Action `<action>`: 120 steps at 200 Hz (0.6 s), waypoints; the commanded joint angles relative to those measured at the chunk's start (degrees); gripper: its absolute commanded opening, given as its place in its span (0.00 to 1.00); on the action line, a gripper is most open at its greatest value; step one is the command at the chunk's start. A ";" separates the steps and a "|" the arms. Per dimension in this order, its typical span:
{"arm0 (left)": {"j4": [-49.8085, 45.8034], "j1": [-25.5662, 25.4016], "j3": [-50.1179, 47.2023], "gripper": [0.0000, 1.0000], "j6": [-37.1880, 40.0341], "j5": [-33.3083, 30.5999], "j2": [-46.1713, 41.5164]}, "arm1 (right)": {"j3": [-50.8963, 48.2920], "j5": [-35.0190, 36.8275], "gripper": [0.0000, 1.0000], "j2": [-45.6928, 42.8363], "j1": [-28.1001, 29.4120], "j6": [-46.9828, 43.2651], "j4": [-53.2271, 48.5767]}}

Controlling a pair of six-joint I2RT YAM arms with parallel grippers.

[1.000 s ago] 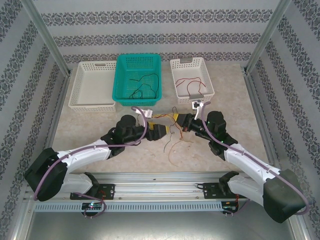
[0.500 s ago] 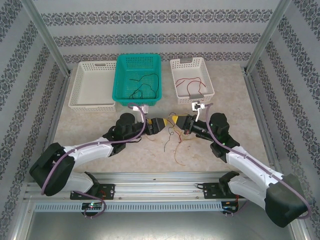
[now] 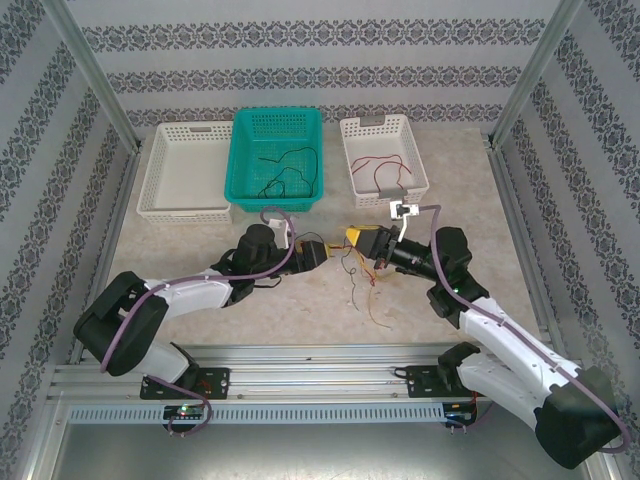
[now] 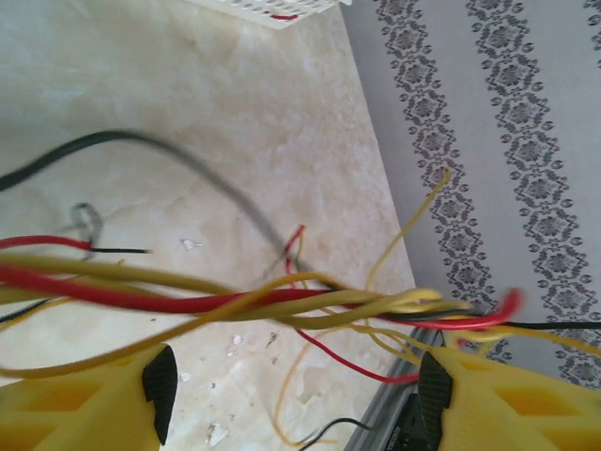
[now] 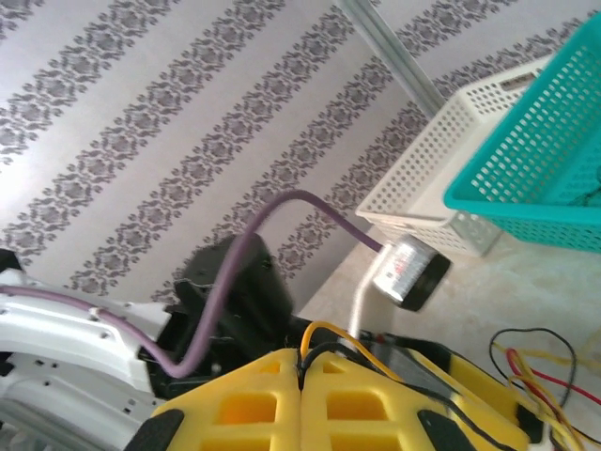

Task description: Untangle the cables

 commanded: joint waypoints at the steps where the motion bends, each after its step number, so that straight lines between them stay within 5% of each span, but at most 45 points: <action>1: -2.19 1.23 -0.96 0.76 1.40 -0.52 -1.28 | 3.03 -4.22 0.00 -1.36 0.53 1.86 3.35; 81: 13.20 1.66 -7.13 0.98 -10.16 -4.68 -7.32 | 2.37 -7.84 0.00 0.27 1.32 -0.55 2.34; 120: 7.77 1.69 -4.42 0.98 -8.43 -2.85 -5.49 | 3.09 -8.81 0.00 1.01 2.41 -0.74 3.09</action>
